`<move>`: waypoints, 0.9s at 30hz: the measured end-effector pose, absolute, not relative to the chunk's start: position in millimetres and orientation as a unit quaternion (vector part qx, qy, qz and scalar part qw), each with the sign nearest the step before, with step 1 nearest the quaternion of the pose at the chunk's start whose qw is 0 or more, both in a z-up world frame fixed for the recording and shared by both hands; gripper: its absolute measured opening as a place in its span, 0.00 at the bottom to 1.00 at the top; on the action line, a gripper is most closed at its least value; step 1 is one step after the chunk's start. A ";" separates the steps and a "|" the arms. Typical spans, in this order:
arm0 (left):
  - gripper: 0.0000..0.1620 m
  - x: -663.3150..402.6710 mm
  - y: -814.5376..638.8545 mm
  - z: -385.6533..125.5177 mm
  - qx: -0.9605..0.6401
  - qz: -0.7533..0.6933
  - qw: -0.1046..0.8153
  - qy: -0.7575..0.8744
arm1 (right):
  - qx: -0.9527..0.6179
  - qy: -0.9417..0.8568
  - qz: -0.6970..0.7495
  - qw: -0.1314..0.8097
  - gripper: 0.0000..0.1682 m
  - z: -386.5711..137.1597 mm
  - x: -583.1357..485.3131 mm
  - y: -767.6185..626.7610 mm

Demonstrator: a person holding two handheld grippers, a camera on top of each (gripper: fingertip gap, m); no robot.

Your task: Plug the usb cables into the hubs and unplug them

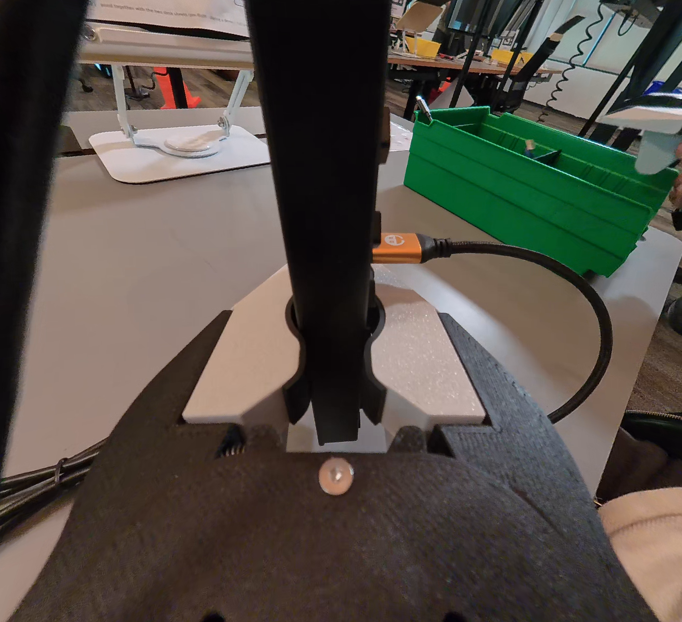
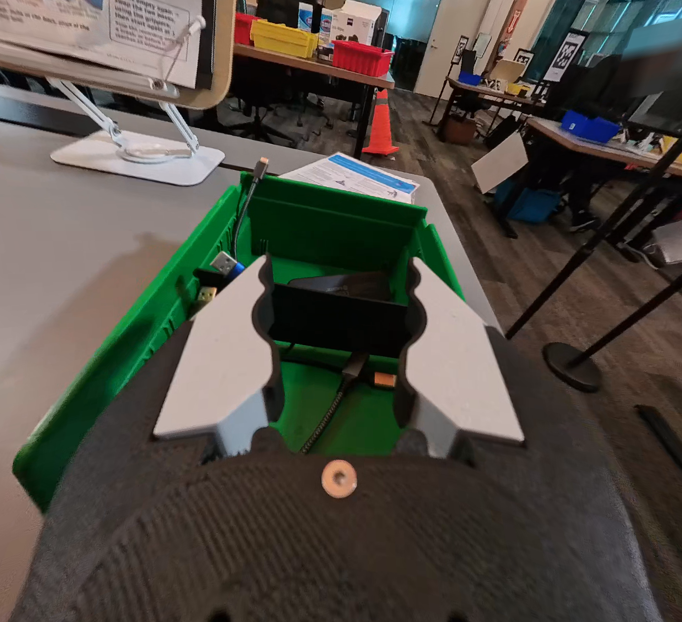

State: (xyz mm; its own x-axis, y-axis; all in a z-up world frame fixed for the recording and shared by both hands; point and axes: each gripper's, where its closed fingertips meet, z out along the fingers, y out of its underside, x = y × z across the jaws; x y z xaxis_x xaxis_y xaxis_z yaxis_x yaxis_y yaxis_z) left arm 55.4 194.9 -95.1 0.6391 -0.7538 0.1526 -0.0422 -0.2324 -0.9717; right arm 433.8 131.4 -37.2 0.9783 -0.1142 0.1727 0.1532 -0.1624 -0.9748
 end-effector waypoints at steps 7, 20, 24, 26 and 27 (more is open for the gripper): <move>0.13 58.1 194.2 -97.5 -0.717 -0.320 0.551 0.281 | -0.704 -0.053 -0.078 0.704 0.39 -2.6 401.5 124.3; 0.13 90.9 163.0 -100.0 -0.675 -0.209 0.580 0.405 | -0.719 -0.306 0.222 0.584 0.30 -55.3 104.2 103.7; 0.13 101.6 152.4 -101.4 -0.660 -0.175 0.590 0.431 | -0.748 -0.320 0.237 0.531 0.19 -82.7 85.2 99.6; 0.13 100.9 153.4 -100.9 -0.669 -0.190 0.582 0.422 | -0.757 -0.307 0.248 0.521 0.03 -84.4 89.3 101.7; 0.13 101.5 153.2 -100.7 -0.674 -0.204 0.574 0.417 | -0.756 -0.307 0.258 0.518 0.03 -82.8 88.9 100.9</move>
